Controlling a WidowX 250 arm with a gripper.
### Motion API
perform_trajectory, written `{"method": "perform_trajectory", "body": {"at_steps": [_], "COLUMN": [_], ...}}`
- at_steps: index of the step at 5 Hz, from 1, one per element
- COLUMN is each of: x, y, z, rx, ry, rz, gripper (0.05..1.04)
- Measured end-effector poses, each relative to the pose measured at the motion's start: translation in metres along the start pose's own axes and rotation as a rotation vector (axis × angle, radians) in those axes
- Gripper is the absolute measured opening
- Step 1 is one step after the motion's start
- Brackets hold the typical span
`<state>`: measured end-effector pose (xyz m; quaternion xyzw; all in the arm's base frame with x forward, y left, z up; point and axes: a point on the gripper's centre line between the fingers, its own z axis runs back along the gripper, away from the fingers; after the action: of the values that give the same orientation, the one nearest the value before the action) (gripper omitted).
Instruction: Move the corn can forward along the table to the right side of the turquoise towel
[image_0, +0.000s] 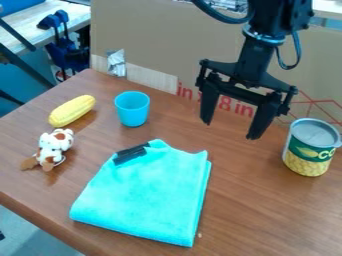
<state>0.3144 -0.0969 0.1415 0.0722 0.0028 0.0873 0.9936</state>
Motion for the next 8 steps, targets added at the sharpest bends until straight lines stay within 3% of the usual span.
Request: {"method": "perform_trajectory", "body": {"at_steps": [1,4,7,8], "x": [-0.001,0.05,0.083,0.086], "y": [-0.002,-0.053,-0.068,-0.073], "z": [-0.01,0.004,-0.026,-0.026], "rx": [0.01,-0.222,-0.282,-0.288], "ry": [0.031,-0.084,-0.007,-0.017], "rz": [-0.006,-0.071,-0.066,-0.056], "gripper": [1.001,1.001,1.001,1.001]}}
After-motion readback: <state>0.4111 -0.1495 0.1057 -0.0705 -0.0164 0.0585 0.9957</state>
